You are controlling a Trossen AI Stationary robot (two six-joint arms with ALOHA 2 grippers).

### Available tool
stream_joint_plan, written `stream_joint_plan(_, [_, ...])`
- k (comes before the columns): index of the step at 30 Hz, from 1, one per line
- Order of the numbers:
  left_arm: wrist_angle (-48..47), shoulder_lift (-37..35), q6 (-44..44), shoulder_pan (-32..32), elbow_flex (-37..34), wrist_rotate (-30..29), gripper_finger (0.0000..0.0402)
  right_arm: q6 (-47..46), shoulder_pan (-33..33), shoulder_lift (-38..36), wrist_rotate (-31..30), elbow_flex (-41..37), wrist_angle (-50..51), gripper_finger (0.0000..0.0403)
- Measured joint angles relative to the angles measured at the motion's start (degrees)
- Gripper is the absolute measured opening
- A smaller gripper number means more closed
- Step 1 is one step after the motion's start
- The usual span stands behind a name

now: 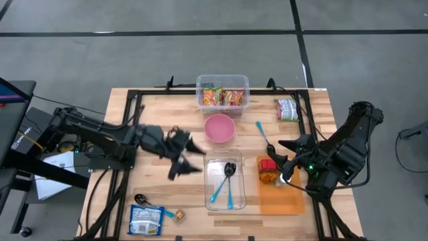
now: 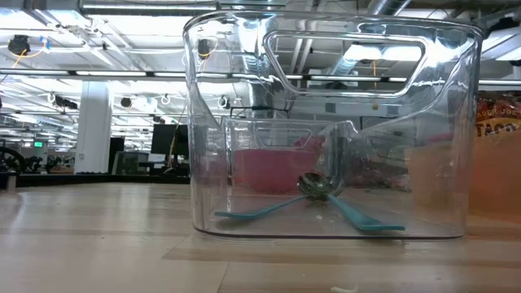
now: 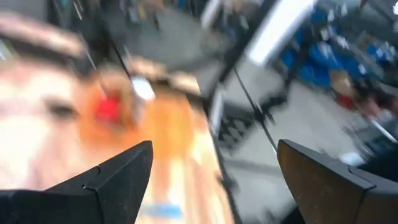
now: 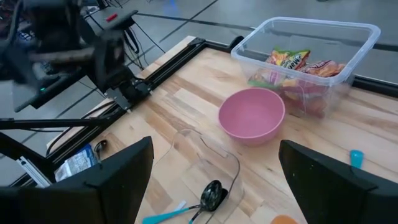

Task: Pick & Place Food Item
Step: Put the brown seasoning bottle into the orange bin

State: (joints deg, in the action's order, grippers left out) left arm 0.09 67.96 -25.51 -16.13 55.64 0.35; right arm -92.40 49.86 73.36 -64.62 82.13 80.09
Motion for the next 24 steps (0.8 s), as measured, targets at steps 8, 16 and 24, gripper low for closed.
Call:
stream_joint_plan(8, [-15.6,0.0,-16.2,-15.7,0.0,-4.3,0.0337,0.0,0.4,0.0,0.0,0.0,0.0,0.0337])
stream_joint_plan(16, [-22.4,8.1,-30.6,-26.2,0.0,-6.1,0.034,-0.1,0.4,0.0,0.2,0.0,0.0,0.0337])
stream_joint_plan(24, [-23.8,20.7,-36.4,-28.9,0.5,-5.9,0.0355,-0.1,0.4,0.0,0.3,0.0,-0.3,0.0337])
